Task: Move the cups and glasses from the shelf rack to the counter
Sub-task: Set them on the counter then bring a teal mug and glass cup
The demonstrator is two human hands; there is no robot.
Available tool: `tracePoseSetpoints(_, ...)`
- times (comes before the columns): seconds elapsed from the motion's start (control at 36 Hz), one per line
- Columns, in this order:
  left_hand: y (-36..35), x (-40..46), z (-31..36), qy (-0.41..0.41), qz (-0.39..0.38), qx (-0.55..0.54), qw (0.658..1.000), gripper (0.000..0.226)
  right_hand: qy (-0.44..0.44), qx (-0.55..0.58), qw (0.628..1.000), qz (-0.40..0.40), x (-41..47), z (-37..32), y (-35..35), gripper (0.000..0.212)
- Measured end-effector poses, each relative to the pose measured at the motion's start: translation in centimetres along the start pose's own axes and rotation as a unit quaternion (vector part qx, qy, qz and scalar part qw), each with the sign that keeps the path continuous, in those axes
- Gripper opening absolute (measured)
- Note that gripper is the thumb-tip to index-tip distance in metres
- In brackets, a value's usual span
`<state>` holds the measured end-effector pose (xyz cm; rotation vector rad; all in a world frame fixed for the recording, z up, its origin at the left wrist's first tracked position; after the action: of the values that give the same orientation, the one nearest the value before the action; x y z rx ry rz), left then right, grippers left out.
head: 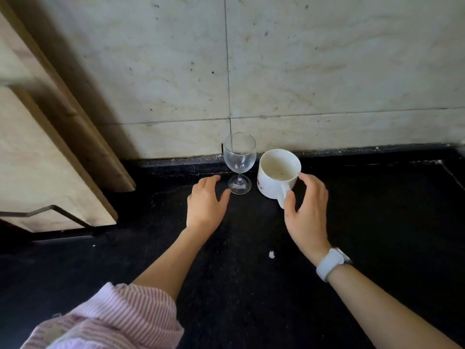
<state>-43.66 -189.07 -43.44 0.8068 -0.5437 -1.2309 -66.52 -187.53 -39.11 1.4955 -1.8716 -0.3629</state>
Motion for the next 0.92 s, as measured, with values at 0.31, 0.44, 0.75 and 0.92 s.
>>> tracePoseSetpoints(0.31, 13.8, -11.1, -5.4, -0.045, 0.082, 0.171, 0.981, 0.045, 0.204, -0.108, 0.939, -0.256, -7.7, -16.6, -6.9, 0.044)
tracePoseSetpoints(0.44, 24.6, -22.5, -12.4, 0.027, 0.171, 0.185, 0.967, 0.045, 0.272, -0.094, 0.896, -0.338, -17.0, -27.3, -10.1, 0.046)
tracePoseSetpoints(0.75, 44.0, -65.8, -28.1, 0.266, 0.358, 0.182, 0.876, 0.038, 0.486, 0.058, 0.737, -0.466, -52.6, -55.1, -7.5, 0.041)
tracePoseSetpoints(0.92, 49.1, -91.2, -31.9, 0.386, 0.438, 0.19, 0.789, 0.033, 0.585, 0.12, 0.62, -0.509, -74.2, -65.8, -3.0, 0.036)
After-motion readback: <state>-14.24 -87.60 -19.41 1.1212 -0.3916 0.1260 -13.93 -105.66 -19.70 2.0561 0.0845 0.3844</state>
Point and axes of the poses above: each hand's wrist, its own x-axis towards the middle knuckle, its own y-axis out of the back of the hand, z = x × y, the point moved 10 cm from there along x, towards the middle knuckle, and after that the axes turned 3 degrees about y, right-handed, at the moved point
